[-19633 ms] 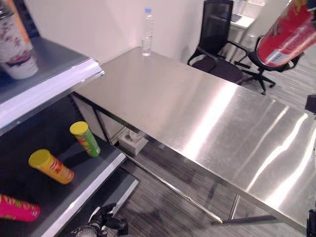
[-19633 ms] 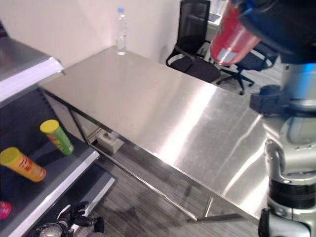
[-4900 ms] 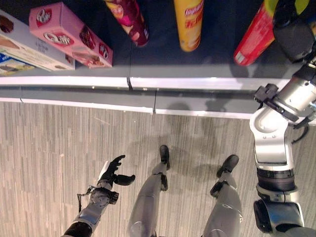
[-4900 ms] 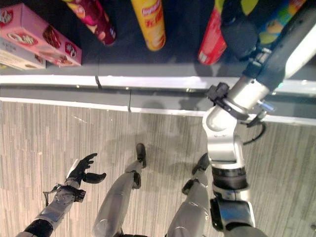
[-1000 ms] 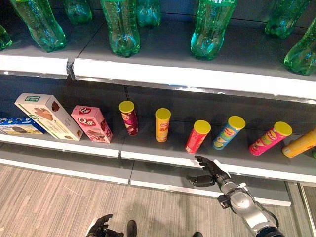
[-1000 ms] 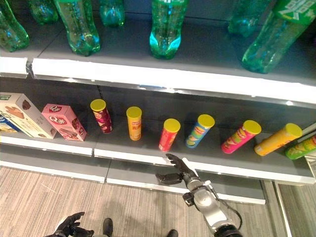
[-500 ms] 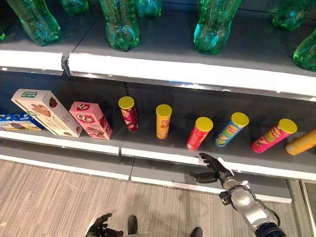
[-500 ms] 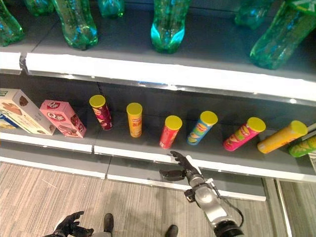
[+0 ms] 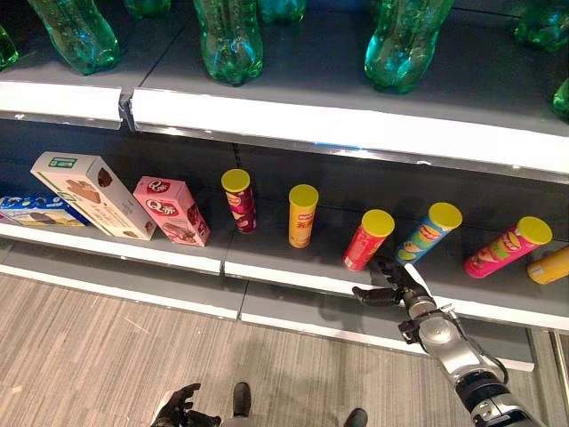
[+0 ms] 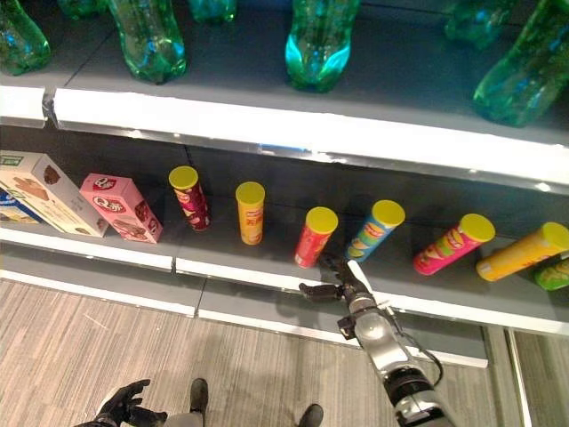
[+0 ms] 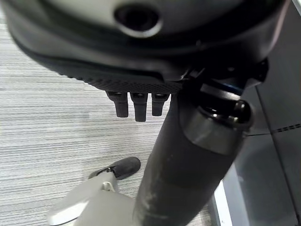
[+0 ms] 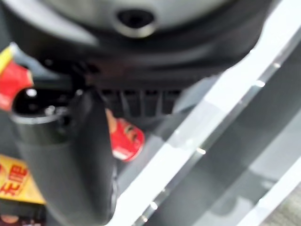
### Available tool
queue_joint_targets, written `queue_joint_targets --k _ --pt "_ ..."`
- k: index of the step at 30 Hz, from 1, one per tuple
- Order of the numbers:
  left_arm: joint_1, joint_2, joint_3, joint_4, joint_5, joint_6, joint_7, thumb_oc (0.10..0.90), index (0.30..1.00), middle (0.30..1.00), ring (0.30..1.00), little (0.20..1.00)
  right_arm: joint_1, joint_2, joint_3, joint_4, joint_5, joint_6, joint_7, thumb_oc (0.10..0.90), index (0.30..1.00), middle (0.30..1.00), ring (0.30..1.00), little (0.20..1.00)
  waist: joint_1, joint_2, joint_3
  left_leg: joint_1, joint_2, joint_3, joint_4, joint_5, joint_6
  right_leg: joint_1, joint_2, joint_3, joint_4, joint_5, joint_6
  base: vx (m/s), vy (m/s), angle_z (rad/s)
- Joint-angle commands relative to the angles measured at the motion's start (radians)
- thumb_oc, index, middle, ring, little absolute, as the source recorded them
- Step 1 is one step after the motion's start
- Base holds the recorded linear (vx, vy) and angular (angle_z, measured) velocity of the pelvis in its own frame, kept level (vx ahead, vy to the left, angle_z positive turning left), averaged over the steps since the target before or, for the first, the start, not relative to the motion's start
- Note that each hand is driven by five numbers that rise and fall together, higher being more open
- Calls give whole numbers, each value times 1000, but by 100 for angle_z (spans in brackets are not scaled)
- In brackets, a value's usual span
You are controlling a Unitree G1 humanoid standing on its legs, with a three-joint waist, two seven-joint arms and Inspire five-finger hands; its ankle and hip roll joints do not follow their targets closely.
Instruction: Put the goods on the table back onto the shelves and tidy them up.
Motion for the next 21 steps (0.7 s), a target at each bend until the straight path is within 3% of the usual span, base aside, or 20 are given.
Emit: queue_joint_targets --k 1,17,21 --pt "-37 72 -39 23 -36 -41 26 800 900 900 900 900 -130 -46 -2 25 20 -55 -44 800 900 900 900 900 36 -6 -3 29 49 40 3 -46 -63 39 -101 -2 45 -6 90 0 0 0" --pt "-35 65 -29 50 -31 -36 33 800 900 900 900 900 -118 -56 -4 21 -40 -47 -66 800 900 900 900 900 30 -12 0 39 49 41 3 -52 -61 46 -100 1 48 -10 90 0 0 0" --pt "-42 59 -6 75 -23 -31 42 800 900 900 900 900 -50 -94 -55 -146 -61 -57 -75 800 900 900 900 900 4 -22 0 37 43 53 3 -39 -53 35 -109 1 50 8 84 -54 23 0"
